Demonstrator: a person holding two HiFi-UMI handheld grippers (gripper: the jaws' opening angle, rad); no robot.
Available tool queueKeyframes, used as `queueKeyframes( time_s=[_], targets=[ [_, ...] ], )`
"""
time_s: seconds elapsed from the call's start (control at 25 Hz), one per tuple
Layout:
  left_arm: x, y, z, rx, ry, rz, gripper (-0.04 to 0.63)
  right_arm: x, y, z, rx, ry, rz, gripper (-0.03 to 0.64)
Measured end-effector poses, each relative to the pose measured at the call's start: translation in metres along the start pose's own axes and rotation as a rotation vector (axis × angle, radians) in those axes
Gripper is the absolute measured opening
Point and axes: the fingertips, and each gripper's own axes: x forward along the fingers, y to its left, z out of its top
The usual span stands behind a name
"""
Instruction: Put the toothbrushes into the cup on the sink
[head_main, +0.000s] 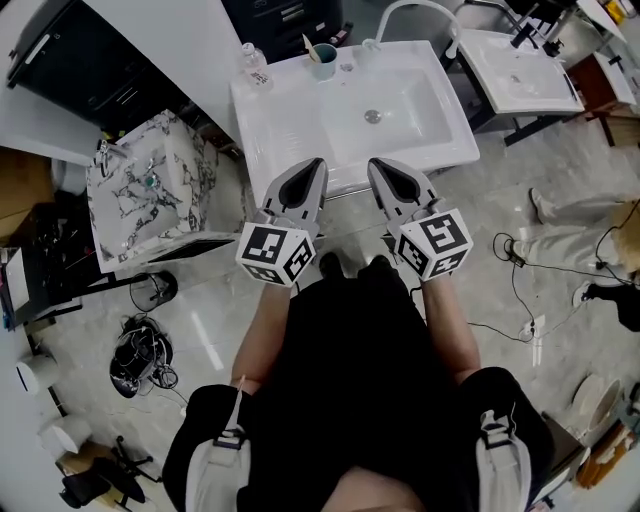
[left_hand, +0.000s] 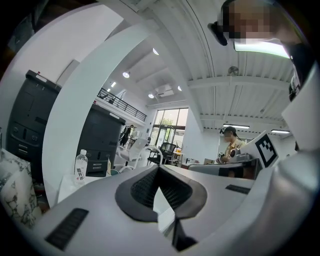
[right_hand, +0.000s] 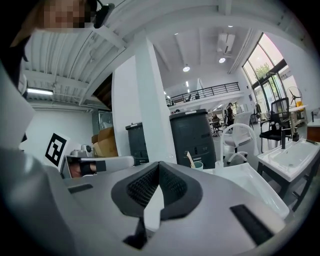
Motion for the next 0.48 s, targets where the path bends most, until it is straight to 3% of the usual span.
queueKeyframes(
  time_s=[0.48],
  targets=[
    [0.0011,-0.0057,-0.0041,-0.002,0.012,-0.005,0.014,-0.0053,0.005,-0.0012,-0.013,-0.003,0.009,0.029]
  ],
)
